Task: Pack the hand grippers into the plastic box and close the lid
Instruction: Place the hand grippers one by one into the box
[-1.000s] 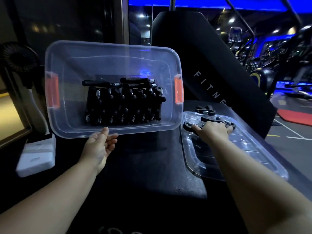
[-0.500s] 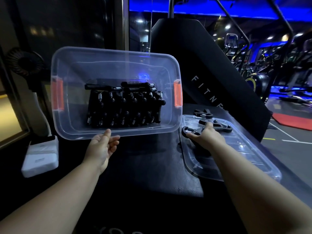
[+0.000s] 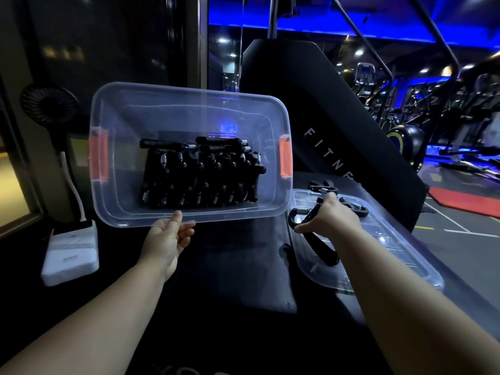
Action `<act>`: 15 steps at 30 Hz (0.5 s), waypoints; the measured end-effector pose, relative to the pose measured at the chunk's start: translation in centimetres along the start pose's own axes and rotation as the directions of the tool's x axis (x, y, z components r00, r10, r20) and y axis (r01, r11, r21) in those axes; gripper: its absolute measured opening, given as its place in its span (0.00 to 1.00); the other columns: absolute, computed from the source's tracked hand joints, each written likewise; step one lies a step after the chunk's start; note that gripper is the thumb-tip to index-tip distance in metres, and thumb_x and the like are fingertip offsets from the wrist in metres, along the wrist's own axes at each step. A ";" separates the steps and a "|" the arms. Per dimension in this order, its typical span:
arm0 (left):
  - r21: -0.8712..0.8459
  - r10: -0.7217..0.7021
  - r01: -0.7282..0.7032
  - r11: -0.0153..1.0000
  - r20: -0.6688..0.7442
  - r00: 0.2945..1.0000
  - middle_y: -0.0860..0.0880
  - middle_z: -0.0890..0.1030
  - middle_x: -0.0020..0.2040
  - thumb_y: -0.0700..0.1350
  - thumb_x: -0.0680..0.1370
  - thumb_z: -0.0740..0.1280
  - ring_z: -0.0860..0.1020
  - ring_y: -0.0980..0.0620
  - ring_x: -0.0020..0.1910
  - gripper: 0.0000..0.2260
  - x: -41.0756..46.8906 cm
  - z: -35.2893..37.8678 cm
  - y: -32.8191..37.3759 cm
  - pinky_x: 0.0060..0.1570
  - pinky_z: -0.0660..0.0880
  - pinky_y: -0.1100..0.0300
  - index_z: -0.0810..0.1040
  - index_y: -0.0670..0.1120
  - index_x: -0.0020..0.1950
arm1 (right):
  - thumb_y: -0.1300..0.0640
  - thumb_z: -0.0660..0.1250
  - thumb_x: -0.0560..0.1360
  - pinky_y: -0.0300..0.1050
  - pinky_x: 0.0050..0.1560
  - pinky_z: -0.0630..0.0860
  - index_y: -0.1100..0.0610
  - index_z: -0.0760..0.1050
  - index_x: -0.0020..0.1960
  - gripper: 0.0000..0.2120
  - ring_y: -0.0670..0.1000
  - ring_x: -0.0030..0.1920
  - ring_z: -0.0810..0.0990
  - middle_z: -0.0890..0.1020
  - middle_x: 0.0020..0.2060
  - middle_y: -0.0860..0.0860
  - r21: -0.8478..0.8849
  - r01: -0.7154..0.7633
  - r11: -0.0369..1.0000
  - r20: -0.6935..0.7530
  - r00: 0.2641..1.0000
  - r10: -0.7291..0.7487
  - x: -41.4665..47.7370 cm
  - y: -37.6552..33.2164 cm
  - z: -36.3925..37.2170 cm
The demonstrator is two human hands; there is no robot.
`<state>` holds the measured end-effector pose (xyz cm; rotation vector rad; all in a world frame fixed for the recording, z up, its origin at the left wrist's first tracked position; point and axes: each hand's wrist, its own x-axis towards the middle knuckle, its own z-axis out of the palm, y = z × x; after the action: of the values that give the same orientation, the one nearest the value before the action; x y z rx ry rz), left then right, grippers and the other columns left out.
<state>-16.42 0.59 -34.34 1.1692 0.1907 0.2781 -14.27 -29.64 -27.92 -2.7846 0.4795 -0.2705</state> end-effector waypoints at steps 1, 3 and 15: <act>0.000 -0.002 0.002 1.000 0.001 1.000 0.47 0.81 0.43 0.49 0.81 0.61 0.77 0.56 0.36 0.07 0.1 0.0 0.0 0.38 0.73 0.64 0.73 0.47 0.50 | 0.37 0.80 0.55 0.46 0.43 0.73 0.56 0.61 0.59 0.44 0.56 0.49 0.79 0.77 0.41 0.50 -0.008 -0.004 1.000 0.003 1.000 0.004 -0.1 -0.2 -0.1; 0.003 -0.005 0.005 1.000 0.002 1.000 0.47 0.82 0.43 0.49 0.81 0.61 0.77 0.57 0.36 0.07 0.1 -0.1 -0.1 0.38 0.73 0.64 0.73 0.46 0.50 | 0.39 0.80 0.56 0.47 0.43 0.74 0.56 0.61 0.57 0.42 0.56 0.46 0.80 0.79 0.40 0.50 -0.013 -0.011 1.000 0.004 1.000 0.011 -0.2 -0.6 -0.3; 0.002 -0.008 0.008 1.000 0.029 1.000 0.47 0.82 0.43 0.49 0.81 0.61 0.77 0.56 0.37 0.09 0.2 -0.1 0.0 0.38 0.73 0.63 0.73 0.44 0.53 | 0.46 0.74 0.62 0.46 0.42 0.77 0.54 0.70 0.47 0.21 0.52 0.41 0.80 0.79 0.40 0.49 -0.029 0.128 0.991 0.030 0.991 -0.127 -2.1 -1.9 -1.5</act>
<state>-16.31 0.78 -34.36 1.1731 0.1706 0.2536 -15.99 -27.57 -26.20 -2.8500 0.3012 -0.2532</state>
